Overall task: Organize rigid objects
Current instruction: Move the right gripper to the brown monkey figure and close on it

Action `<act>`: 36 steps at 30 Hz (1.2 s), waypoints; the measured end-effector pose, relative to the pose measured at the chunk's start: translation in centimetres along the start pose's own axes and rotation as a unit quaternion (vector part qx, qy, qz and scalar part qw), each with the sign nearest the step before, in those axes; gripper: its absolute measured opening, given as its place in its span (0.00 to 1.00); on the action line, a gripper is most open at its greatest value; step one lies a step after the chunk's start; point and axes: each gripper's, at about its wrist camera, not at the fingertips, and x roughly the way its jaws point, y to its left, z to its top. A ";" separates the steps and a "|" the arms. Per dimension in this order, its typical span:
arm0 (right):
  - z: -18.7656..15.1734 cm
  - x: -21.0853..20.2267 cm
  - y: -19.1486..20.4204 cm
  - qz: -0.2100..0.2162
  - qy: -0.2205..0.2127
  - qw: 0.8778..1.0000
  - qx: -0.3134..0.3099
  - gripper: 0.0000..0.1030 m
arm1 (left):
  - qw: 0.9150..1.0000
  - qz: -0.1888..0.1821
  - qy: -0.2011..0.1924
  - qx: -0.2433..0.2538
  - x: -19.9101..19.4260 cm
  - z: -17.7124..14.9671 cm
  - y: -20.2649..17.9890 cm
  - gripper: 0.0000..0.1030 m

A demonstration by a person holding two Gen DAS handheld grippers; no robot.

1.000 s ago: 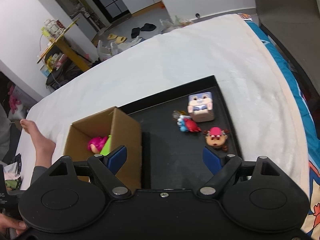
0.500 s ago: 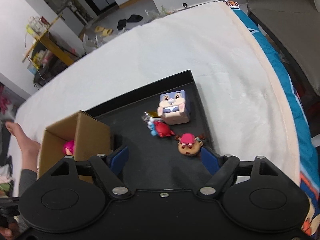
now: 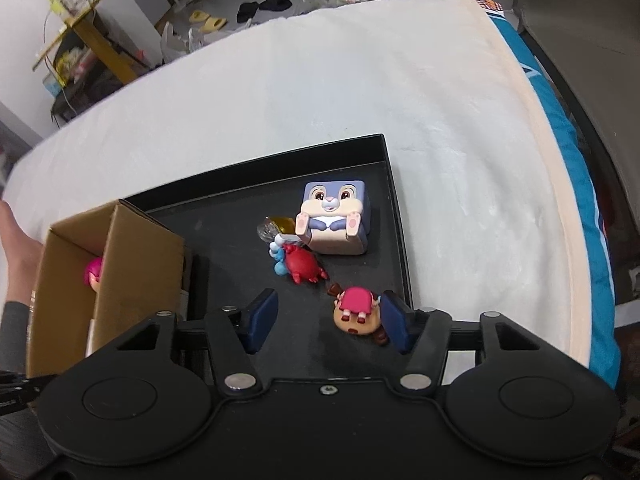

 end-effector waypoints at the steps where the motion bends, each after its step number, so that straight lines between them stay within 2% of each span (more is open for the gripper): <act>1: 0.2 0.2 0.2 -0.008 0.001 1.000 -0.009 0.53 | 1.000 0.000 0.000 0.000 0.0 0.0 0.0 0.11; 8: 1.2 1.3 1.9 -0.051 0.012 0.995 -0.081 0.53 | 1.000 -0.003 0.000 -0.002 0.0 0.0 0.1 0.11; 12: 1.3 2.2 2.8 -0.059 0.023 0.990 -0.127 0.53 | 1.000 -0.003 0.001 -0.003 0.0 0.0 0.1 0.11; 18: 0.5 3.7 3.7 -0.075 0.044 0.979 -0.185 0.53 | 1.000 -0.003 0.000 -0.006 0.1 0.0 0.1 0.11; 24: -0.9 5.0 3.7 -0.094 0.069 0.970 -0.214 0.53 | 1.000 -0.003 -0.002 -0.007 0.1 -0.1 0.1 0.11; 26: -1.4 5.0 3.8 -0.094 0.068 0.969 -0.219 0.51 | 1.000 -0.002 -0.001 -0.007 0.1 -0.1 0.0 0.11; 28: -1.5 4.8 3.6 -0.083 0.071 0.973 -0.205 0.39 | 1.000 -0.001 -0.001 -0.006 0.1 -0.1 0.0 0.11; 36: -1.8 3.2 3.3 -0.075 0.059 0.981 -0.172 0.34 | 1.000 -0.001 0.000 -0.009 0.1 -0.1 0.1 0.11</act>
